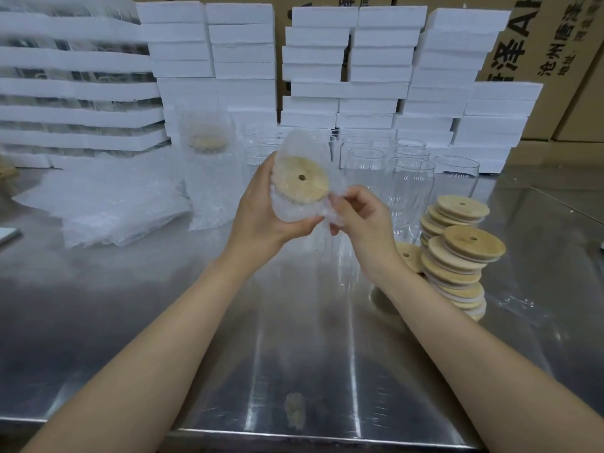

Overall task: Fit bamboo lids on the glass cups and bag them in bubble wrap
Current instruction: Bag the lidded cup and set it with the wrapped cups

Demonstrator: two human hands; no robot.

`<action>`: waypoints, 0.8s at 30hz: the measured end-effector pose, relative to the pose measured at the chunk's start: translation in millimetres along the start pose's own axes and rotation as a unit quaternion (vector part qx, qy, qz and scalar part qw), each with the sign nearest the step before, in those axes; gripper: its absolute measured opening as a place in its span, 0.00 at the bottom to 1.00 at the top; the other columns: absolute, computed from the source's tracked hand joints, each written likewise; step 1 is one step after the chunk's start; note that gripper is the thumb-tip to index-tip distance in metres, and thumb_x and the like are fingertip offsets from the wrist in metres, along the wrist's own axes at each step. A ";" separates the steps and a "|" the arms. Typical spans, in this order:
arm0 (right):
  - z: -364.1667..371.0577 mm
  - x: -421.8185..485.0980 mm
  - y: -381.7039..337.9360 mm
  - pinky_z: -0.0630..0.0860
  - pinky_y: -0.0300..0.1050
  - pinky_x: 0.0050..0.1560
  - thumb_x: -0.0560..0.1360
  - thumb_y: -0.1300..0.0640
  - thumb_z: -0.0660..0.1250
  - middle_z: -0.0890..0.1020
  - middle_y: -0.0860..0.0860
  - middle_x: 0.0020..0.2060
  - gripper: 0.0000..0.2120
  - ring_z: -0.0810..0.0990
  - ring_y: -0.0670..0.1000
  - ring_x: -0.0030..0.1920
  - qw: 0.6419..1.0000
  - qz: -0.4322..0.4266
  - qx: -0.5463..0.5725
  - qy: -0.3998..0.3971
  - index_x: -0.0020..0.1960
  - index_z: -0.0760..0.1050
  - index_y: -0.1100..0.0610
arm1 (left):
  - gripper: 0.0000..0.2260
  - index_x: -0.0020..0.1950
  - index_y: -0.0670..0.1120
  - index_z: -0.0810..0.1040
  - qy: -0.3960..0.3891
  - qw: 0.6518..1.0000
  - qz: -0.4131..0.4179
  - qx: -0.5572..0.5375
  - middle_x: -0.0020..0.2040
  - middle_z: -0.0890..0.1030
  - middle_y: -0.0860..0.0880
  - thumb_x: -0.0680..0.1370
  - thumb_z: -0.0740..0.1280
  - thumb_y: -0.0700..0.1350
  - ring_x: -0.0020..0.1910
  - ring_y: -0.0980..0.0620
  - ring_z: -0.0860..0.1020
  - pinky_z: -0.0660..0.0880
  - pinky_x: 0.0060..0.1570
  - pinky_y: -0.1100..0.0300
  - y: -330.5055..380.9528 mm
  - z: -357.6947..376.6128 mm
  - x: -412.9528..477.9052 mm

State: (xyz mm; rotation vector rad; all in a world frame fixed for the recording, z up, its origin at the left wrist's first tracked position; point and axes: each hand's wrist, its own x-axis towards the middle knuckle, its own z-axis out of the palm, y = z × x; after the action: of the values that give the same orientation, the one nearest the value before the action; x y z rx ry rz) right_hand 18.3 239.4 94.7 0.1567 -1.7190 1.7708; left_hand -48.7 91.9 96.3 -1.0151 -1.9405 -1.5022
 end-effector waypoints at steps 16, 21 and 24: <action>-3.4 5.7 6.5 0.69 0.46 0.42 0.77 0.59 0.67 0.77 0.45 0.34 0.07 0.73 0.48 0.39 1.000 0.003 0.022 0.010 0.41 0.74 0.52 | 0.26 0.67 0.38 0.74 -0.009 0.977 -0.125 -0.174 0.50 0.83 0.61 0.80 0.59 0.58 0.54 0.61 0.80 0.74 0.53 0.67 1.4 0.7 8.5; -6.1 4.0 4.5 0.71 0.35 0.48 0.61 0.29 0.72 0.78 0.37 0.43 0.28 0.76 0.39 0.44 0.997 0.034 -0.008 -0.069 0.51 0.70 0.46 | 0.20 0.47 0.53 0.86 -0.045 0.944 -0.181 -0.272 0.51 0.85 0.54 0.84 0.54 0.53 0.55 0.55 0.81 0.75 0.54 0.63 1.7 6.1 7.6; -4.7 -0.8 8.5 0.71 0.35 0.64 0.59 0.43 0.82 0.75 0.43 0.64 0.51 0.74 0.40 0.66 0.989 0.014 -0.059 -0.134 0.73 0.56 0.48 | 0.20 0.47 0.55 0.86 -0.074 0.937 -0.166 -0.298 0.52 0.84 0.55 0.81 0.56 0.59 0.57 0.56 0.81 0.76 0.53 0.66 7.0 4.1 7.7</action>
State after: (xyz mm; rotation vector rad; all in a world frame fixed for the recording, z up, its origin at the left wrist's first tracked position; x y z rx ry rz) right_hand 16.1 244.1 86.5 0.3345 -2.0194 1.7234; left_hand -47.6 98.8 105.2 -1.0971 -1.8574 -2.3625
